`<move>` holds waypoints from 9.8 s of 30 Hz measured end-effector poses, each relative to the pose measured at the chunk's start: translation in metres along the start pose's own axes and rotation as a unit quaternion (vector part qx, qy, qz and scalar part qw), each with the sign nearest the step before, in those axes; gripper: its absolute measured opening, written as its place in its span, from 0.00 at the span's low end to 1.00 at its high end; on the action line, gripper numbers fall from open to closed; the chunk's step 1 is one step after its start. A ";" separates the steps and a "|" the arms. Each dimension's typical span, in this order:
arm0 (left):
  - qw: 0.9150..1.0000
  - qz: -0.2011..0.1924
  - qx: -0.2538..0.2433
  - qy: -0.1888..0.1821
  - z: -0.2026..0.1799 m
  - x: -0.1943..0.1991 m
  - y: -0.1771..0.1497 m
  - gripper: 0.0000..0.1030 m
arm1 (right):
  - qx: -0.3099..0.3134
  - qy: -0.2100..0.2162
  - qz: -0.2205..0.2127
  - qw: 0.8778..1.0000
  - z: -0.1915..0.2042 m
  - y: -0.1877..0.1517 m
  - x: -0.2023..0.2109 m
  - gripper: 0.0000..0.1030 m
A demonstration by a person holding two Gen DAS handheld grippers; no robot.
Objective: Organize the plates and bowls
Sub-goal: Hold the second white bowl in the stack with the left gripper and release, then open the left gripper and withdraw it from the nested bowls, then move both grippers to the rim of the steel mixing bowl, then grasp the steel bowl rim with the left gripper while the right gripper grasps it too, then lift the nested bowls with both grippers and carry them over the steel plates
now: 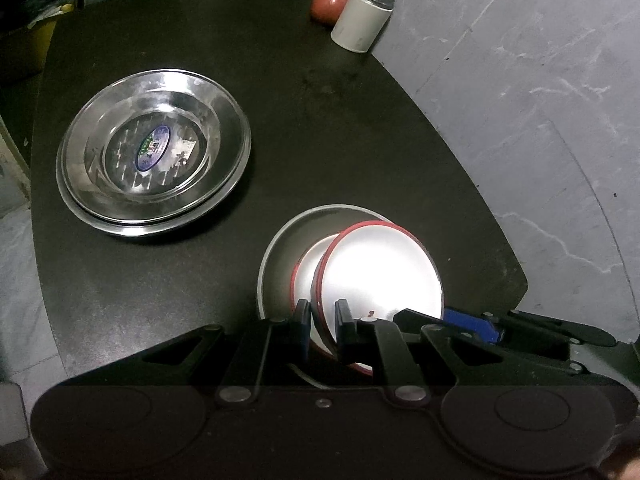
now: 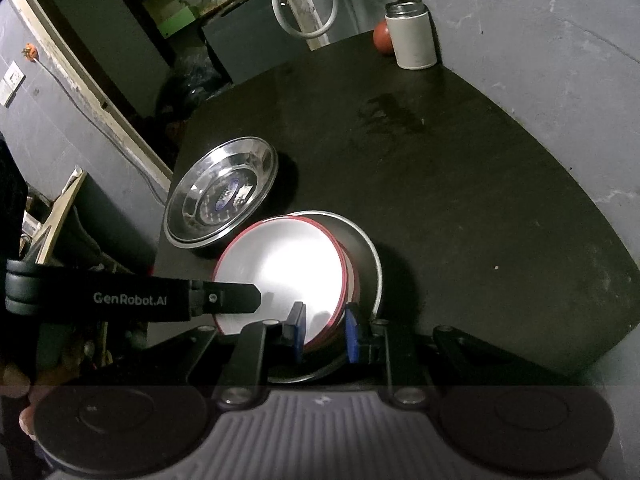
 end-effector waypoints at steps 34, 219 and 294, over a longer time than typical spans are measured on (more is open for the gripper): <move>1.000 0.016 0.004 0.020 -0.003 -0.003 0.005 0.15 | 0.027 -0.010 0.019 0.999 0.001 0.006 -0.003 0.24; 0.988 -0.032 -0.111 0.102 0.018 0.004 -0.004 0.30 | 0.060 -0.058 0.044 0.996 -0.004 0.002 -0.011 0.19; 0.996 -0.070 -0.038 0.044 0.042 0.035 0.015 0.10 | 0.074 -0.026 0.017 0.997 0.016 0.026 -0.007 0.21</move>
Point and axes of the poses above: each gripper's, at about its wrist camera, not at the fingertips, and x roughly against the way its jaws point, z to its left, y to its top, the point moved 6 cm from there along -x, roughly the way its jaws point, and after that the axes turned 14 degrees about z, right-handed, at the moved point
